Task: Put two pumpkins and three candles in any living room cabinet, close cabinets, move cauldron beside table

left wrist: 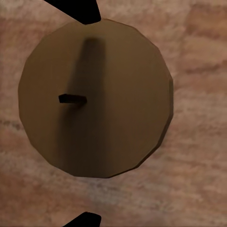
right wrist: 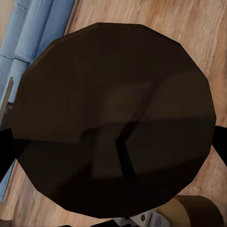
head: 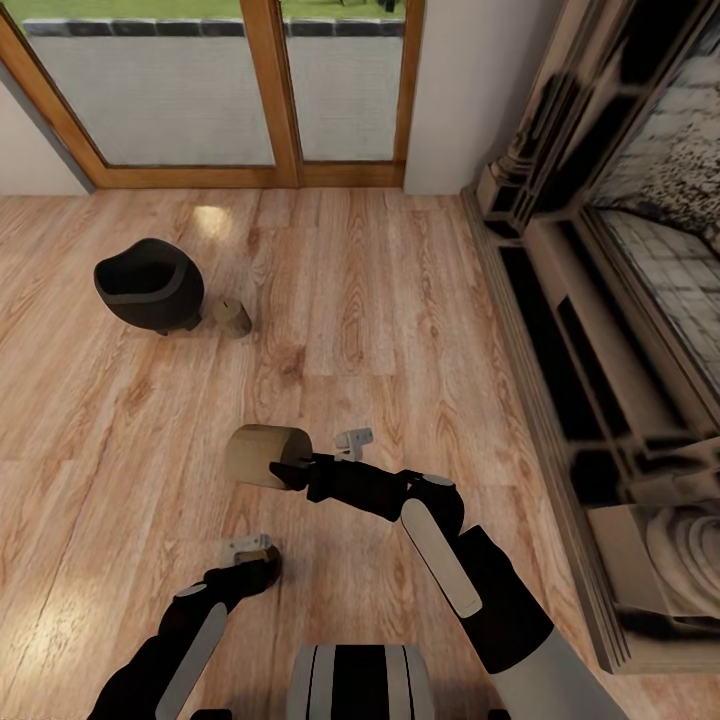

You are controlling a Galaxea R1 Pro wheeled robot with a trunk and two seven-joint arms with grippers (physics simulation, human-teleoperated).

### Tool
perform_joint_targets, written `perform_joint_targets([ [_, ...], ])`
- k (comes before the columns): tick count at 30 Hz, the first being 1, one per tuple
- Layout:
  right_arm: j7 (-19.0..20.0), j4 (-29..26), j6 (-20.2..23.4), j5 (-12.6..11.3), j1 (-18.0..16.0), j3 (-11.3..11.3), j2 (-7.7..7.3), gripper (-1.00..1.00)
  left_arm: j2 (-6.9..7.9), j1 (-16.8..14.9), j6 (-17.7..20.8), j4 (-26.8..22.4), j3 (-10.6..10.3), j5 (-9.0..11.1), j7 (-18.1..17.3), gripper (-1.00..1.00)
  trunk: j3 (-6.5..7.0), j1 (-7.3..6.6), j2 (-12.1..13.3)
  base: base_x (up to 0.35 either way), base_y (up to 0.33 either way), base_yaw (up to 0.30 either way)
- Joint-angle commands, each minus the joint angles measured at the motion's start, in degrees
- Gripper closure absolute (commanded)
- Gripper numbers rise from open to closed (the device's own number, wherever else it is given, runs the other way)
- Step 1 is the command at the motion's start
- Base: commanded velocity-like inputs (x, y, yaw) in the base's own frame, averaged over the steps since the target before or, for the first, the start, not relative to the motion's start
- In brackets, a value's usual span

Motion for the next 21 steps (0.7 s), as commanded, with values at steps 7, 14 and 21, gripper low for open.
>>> perform_joint_targets([
  [7, 0.09, -0.01, 0.27, -0.12, -0.02, -0.05, 0.07, 1.00, 0.07, -0.04, 0.11, -0.08, -0.15, 0.73, 0.97, -1.00, -0.03, -0.01, -0.01, 0.000, 0.000, 0.000],
  [14, 0.09, -0.01, 0.27, -0.12, -0.02, -0.01, 0.07, 1.00, 0.07, -0.04, 0.11, 0.31, -0.10, 0.72, 1.04, -1.00, -0.70, 0.07, -0.05, 0.000, 0.000, 0.000],
  [21, 0.09, -0.01, 0.27, -0.12, -0.02, 0.03, 0.06, 1.00, 0.07, -0.04, 0.11, 0.36, 0.16, 0.58, 1.04, -1.00, -0.70, 0.07, -0.05, 0.000, 0.000, 0.000],
])
